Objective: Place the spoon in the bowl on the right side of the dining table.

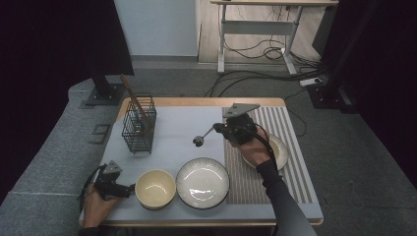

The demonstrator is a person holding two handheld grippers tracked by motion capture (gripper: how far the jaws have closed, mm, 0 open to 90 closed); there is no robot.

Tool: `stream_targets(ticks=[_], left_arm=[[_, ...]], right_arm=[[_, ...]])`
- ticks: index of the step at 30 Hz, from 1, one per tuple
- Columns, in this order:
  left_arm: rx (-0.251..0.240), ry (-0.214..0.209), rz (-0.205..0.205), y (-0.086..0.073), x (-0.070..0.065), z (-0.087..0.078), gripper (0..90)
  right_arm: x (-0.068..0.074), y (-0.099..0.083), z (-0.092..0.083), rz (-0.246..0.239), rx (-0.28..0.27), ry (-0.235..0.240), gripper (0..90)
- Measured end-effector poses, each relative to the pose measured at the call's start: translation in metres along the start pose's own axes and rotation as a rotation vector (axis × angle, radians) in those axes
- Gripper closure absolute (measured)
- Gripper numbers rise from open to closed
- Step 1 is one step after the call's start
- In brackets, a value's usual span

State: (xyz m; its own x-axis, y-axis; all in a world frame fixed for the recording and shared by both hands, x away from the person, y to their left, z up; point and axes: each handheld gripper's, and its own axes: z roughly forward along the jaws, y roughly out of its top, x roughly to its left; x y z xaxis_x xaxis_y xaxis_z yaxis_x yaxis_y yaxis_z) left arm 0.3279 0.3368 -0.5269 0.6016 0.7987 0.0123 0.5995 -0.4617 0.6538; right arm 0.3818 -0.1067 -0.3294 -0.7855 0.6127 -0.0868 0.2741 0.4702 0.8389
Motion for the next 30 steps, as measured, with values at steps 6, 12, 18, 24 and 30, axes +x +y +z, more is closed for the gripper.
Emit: stream_targets(ticks=[6,12,18,24,30], left_arm=[[0.000,0.000,0.000,0.000,0.000,0.000,0.1],[0.000,-0.001,-0.002,0.000,0.000,0.000,0.0],[0.000,-0.001,-0.002,0.000,0.000,0.000,0.0],[0.000,-0.001,-0.001,0.000,0.000,0.000,0.0],[0.000,0.000,-0.001,0.000,0.000,0.000,0.0]], right_arm=[[-0.011,-0.010,-0.010,0.013,0.002,-0.028,89.4],[-0.021,-0.019,-0.020,0.034,0.007,-0.057,89.5],[-0.029,-0.027,-0.030,0.046,0.015,-0.085,89.5],[-0.035,-0.031,-0.040,0.056,0.010,-0.104,89.5],[-0.040,-0.034,-0.050,0.062,0.017,-0.122,89.5]])
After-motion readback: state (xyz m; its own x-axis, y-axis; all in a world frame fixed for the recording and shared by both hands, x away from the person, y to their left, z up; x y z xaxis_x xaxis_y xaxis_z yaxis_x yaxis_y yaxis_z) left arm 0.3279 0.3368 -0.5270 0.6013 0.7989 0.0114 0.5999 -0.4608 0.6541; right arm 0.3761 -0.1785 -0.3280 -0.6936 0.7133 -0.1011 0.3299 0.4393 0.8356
